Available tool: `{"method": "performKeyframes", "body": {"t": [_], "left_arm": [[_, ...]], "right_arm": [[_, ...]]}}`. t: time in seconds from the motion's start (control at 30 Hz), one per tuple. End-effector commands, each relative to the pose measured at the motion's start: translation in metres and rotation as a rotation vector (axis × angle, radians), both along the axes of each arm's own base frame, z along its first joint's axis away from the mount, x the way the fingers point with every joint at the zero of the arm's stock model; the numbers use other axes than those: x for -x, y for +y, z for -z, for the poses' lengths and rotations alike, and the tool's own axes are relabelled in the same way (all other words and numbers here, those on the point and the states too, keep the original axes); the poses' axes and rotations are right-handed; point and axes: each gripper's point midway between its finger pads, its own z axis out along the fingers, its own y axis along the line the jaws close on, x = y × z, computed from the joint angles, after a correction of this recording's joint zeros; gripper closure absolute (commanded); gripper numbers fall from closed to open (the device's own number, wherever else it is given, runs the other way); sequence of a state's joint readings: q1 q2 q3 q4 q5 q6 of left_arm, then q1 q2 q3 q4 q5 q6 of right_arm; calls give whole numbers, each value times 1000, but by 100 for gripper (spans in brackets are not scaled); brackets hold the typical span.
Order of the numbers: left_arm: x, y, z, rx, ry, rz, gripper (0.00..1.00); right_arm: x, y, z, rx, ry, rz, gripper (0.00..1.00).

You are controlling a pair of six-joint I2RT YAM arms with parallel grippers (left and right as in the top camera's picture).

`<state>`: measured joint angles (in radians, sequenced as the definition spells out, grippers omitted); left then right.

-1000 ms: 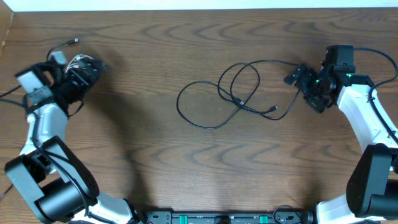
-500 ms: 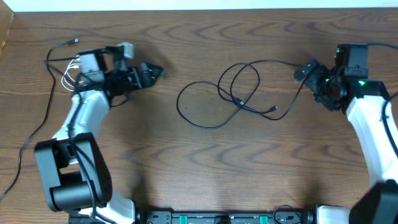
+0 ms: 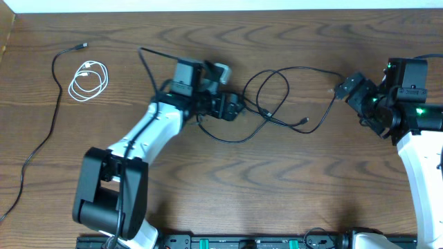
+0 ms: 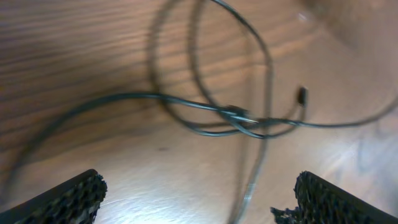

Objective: Untangle cables
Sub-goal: 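Move the left gripper back to the black cable pile at center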

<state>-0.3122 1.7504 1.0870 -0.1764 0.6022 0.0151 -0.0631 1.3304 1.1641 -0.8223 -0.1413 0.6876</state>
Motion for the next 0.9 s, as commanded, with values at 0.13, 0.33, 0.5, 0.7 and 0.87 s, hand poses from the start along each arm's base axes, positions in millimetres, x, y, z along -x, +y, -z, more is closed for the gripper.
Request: {"method": "performKeyframes", "body": {"t": [0.13,0.33,0.5,0.7,0.87], "left_arm": [[4,-38,-4,-17,15,-113,6],[8,-39,7,-104,76,-368,20],[8,-35,10,-38,186,-608,19],[5,-39,7,13,205,-679,5],[10,-48,25,-8,222,-737,4]], "right_arm": [[2,0,-6,10,-13,-12,1],[1,0,-6,8,-16,-9,1],[3,0,-5,6,-5,-9,1],[7,0,-2,5,14,-10,1],[7,5,-3,7,7,-61,1]]}}
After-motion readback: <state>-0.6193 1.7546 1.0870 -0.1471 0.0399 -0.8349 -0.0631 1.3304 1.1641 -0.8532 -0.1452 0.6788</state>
